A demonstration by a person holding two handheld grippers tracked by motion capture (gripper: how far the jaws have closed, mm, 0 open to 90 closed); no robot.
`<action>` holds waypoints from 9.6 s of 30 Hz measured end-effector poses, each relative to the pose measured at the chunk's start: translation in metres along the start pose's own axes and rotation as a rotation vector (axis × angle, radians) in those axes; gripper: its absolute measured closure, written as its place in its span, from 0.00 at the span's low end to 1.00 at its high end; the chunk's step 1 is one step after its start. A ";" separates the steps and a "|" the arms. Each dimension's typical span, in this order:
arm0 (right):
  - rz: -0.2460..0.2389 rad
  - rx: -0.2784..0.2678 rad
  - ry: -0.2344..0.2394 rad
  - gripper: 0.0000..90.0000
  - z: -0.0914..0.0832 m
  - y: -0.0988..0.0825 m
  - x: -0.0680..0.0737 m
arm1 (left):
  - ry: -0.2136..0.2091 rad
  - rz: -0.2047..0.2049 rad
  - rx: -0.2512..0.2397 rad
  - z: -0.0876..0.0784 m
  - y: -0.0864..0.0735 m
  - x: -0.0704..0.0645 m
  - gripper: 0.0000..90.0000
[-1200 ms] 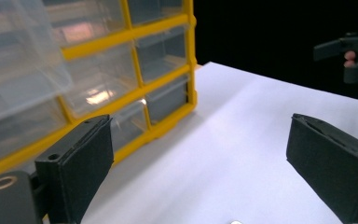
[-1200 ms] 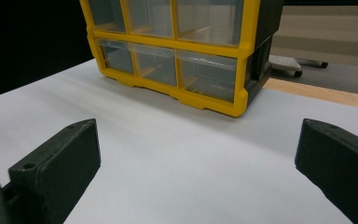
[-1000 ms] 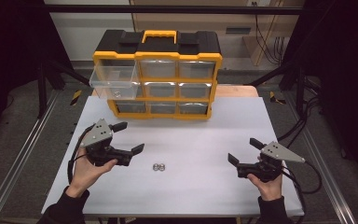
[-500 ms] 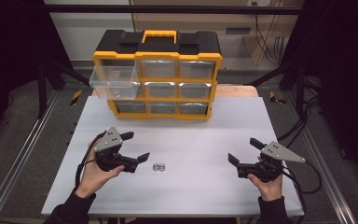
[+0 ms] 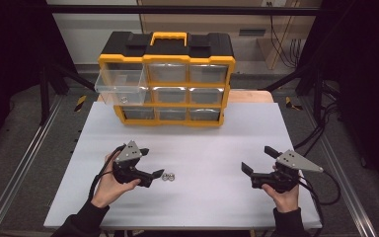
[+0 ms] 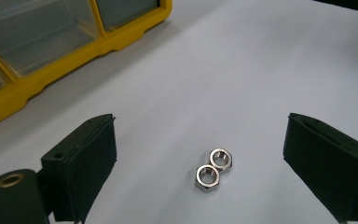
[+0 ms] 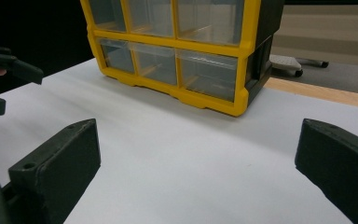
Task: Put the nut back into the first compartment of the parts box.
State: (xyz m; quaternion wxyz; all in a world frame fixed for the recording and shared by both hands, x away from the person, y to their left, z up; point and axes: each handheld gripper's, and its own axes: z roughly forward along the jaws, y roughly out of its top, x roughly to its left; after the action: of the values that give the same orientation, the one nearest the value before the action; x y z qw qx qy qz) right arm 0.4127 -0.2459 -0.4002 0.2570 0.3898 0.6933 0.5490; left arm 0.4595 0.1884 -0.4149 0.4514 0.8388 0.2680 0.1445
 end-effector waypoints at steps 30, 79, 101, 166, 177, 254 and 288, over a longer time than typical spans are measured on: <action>-0.005 -0.001 0.002 0.01 0.002 -0.001 0.000 | -0.028 -0.015 0.174 0.045 -0.023 -0.010 0.23; -0.002 0.010 0.007 0.01 0.003 -0.001 0.002 | -0.035 0.020 0.273 0.057 -0.030 -0.010 0.77; -0.007 0.008 0.006 0.01 0.002 -0.001 0.001 | -0.029 -0.006 0.260 0.049 -0.026 -0.008 0.78; -0.004 0.015 0.003 0.01 0.004 -0.002 0.002 | 0.052 -0.061 0.061 -0.037 0.014 0.008 0.78; -0.008 0.017 0.001 0.01 0.005 -0.002 0.002 | 0.072 -0.064 0.019 -0.052 0.024 0.010 0.78; -0.009 0.018 -0.002 0.01 0.006 -0.002 0.001 | 0.200 -0.027 -0.100 -0.116 0.122 0.038 0.78; -0.009 0.017 0.000 0.01 0.005 -0.002 0.001 | 0.258 -0.032 -0.108 -0.128 0.157 0.056 0.78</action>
State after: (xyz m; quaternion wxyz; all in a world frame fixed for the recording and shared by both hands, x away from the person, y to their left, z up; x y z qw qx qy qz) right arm 0.4156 -0.2418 -0.4034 0.2561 0.3890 0.6996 0.5419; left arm 0.4936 0.2376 -0.2133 0.4600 0.7832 0.3289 0.2583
